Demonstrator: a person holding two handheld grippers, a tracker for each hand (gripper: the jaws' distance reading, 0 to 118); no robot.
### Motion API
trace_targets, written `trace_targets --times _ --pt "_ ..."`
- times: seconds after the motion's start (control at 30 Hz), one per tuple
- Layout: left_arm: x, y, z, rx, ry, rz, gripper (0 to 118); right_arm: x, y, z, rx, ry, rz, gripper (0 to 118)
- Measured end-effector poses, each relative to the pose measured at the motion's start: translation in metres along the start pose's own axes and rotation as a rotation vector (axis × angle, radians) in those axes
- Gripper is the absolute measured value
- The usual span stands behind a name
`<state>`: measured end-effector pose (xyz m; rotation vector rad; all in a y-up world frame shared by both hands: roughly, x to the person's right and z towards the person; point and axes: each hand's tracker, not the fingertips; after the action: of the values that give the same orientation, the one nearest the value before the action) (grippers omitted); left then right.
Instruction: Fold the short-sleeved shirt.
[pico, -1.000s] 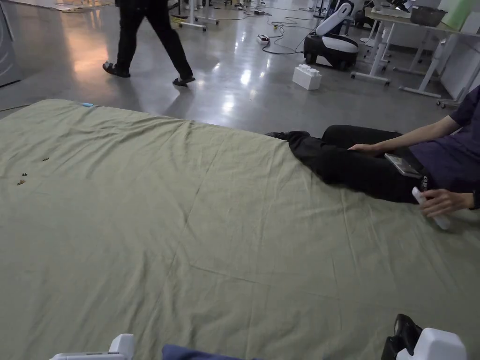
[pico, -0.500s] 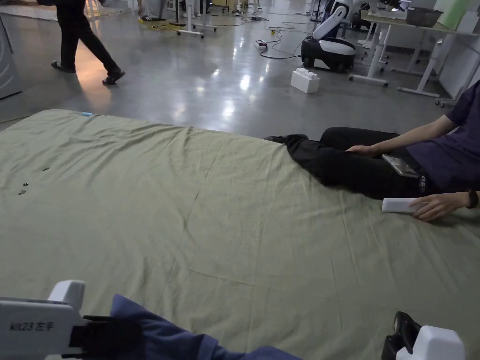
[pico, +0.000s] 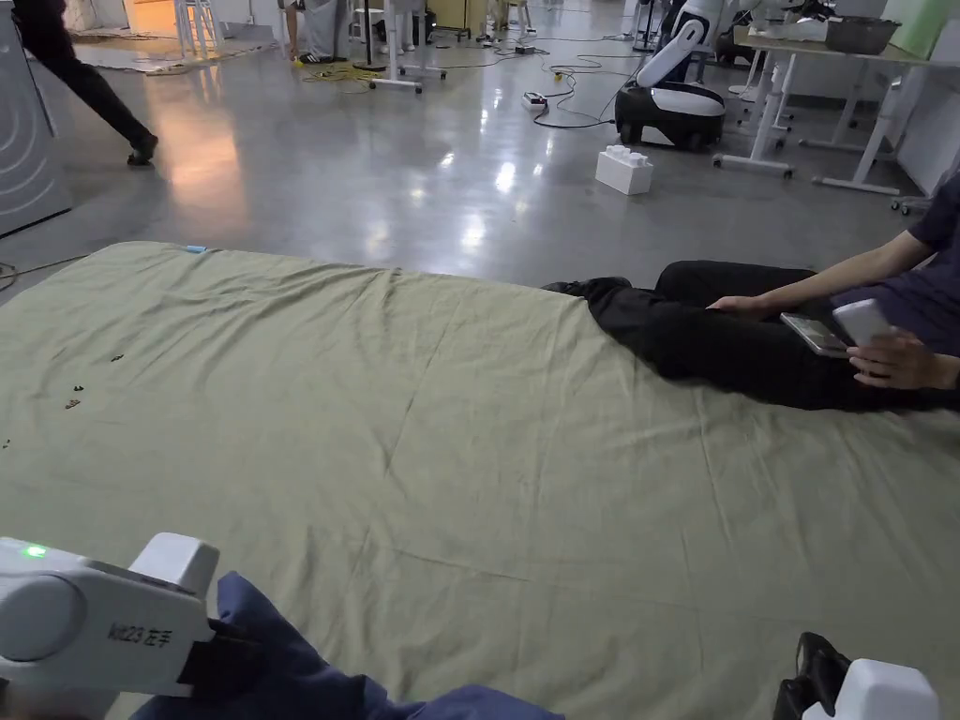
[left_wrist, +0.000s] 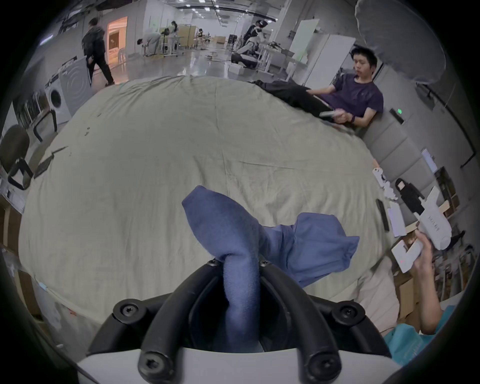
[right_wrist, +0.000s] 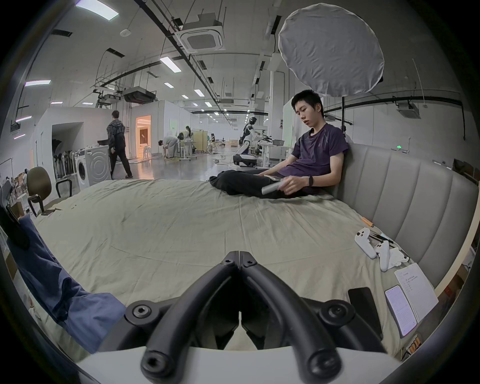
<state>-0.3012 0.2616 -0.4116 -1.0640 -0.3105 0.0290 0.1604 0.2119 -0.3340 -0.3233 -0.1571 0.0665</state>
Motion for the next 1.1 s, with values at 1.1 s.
trace_targets --times 1.1 --pt "0.167 -0.011 -0.125 -0.101 -0.132 0.275 16 0.013 -0.014 0.006 -0.05 -0.016 -0.032 1"
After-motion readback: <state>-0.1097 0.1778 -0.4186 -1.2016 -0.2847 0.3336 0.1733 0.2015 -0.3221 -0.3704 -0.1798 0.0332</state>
